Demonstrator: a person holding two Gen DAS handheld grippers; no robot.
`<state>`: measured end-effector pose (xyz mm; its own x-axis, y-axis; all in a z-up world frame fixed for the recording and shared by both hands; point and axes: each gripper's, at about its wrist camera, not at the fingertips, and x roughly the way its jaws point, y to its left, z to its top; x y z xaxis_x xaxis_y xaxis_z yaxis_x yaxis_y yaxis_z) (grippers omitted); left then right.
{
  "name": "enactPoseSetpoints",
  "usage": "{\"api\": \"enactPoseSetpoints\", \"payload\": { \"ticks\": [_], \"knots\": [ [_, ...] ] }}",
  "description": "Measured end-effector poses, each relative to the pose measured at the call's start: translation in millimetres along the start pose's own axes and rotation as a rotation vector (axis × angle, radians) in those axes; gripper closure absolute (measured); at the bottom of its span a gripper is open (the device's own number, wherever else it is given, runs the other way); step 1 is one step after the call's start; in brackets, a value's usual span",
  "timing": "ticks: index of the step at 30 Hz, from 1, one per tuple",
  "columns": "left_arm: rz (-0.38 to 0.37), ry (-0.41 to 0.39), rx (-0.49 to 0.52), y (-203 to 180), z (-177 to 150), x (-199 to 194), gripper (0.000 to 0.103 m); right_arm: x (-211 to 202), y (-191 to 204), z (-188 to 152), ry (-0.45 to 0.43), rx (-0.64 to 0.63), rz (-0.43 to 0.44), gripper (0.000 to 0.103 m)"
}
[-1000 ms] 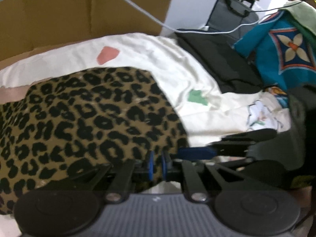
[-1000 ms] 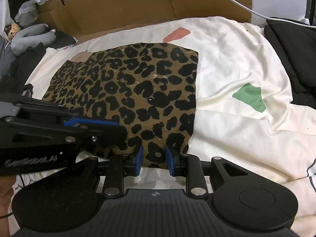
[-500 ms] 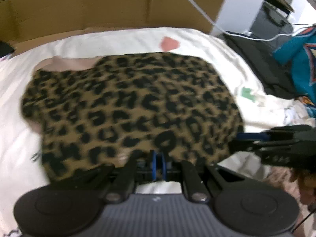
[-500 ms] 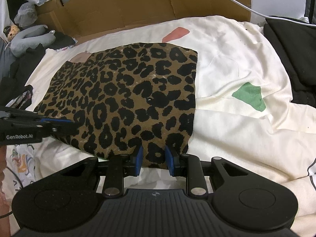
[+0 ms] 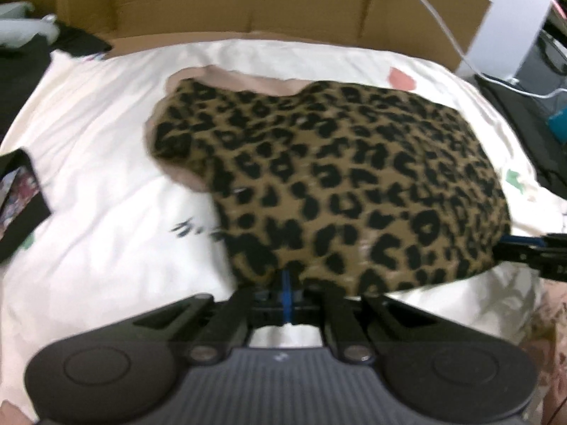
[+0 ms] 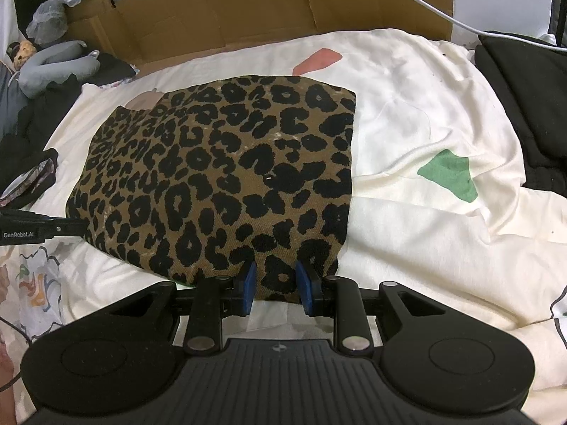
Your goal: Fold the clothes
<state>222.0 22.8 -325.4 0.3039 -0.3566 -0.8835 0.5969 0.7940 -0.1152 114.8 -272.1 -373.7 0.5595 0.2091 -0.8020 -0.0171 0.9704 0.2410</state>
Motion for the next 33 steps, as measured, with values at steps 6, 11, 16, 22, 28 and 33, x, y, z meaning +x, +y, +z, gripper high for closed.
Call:
{"api": "enactPoseSetpoints", "payload": {
  "ticks": [6, 11, 16, 22, 28, 33],
  "knots": [
    [0.027, -0.015, -0.055, 19, 1, -16, 0.096, -4, 1, 5, 0.026, 0.016, -0.006, 0.071],
    [-0.025, -0.033, -0.11, 28, 1, -28, 0.08, -22, -1, 10, 0.016, 0.04, -0.013, 0.071],
    [-0.054, -0.038, -0.139, 30, 3, -24, 0.07, -27, -21, 1, 0.046, 0.202, 0.034, 0.071],
    [-0.07, -0.036, -0.146, 30, 6, -9, 0.063, -15, -45, -16, 0.079, 0.428, 0.105, 0.064],
    [-0.094, -0.024, -0.172, 34, 7, 8, 0.064, 0, -67, -24, 0.052, 0.659, 0.222, 0.056],
    [-0.102, -0.034, -0.158, 37, 4, 10, 0.074, 4, -70, -22, 0.062, 0.71, 0.231, 0.059]
  ]
}}
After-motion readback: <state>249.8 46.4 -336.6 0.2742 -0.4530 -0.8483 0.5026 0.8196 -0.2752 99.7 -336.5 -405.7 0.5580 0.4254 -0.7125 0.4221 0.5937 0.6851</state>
